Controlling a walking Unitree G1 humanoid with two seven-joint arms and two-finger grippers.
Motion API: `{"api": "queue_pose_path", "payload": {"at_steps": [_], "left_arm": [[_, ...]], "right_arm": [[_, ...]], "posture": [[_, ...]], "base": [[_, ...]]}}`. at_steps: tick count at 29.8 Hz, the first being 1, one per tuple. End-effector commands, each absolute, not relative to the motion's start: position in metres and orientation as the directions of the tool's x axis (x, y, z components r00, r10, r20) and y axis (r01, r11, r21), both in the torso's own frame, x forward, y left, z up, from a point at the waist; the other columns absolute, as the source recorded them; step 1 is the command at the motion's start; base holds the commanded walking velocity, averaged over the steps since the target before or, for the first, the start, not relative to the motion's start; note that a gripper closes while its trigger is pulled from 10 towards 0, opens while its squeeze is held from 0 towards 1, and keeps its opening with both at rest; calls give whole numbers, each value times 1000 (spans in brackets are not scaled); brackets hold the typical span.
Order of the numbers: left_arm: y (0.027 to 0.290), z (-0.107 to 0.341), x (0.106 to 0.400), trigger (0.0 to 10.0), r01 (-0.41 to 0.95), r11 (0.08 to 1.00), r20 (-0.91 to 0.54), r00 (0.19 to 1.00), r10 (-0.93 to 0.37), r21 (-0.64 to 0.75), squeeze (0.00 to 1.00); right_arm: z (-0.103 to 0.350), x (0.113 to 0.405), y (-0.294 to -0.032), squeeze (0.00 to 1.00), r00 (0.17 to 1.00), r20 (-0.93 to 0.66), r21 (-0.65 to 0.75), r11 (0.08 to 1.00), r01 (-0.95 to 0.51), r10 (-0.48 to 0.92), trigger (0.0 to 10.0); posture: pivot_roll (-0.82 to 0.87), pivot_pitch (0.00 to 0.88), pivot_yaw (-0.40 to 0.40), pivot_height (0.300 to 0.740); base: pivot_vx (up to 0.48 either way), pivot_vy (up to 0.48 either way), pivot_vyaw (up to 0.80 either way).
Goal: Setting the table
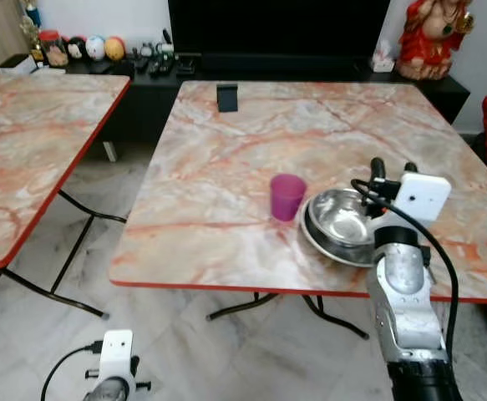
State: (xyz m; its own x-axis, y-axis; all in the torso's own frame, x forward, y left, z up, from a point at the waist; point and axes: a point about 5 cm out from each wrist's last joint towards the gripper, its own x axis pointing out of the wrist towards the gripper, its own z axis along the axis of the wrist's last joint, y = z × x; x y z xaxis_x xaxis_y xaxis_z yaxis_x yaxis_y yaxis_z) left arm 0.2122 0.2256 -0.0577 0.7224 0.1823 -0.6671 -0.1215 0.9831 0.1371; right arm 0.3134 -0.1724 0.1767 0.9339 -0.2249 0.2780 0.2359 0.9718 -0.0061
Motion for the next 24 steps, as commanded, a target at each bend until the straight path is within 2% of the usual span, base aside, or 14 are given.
{"api": "queue_pose_path", "payload": {"at_steps": [1, 24], "left_arm": [[228, -59, 210, 10000, -118, 981, -676, 712, 190, 151, 0], [232, -61, 206, 10000, -117, 981, -687, 701, 194, 157, 0]], "right_arm": [[181, 314, -171, 0, 931, 295, -16, 973, 232, -217, 10000], [179, 316, -163, 0, 944, 280, -45, 980, 196, -176, 10000]], "posture": [[-30, 0, -4, 740], [-22, 0, -1, 740]], "base": [[0, 304, 0], [0, 299, 38]]}}
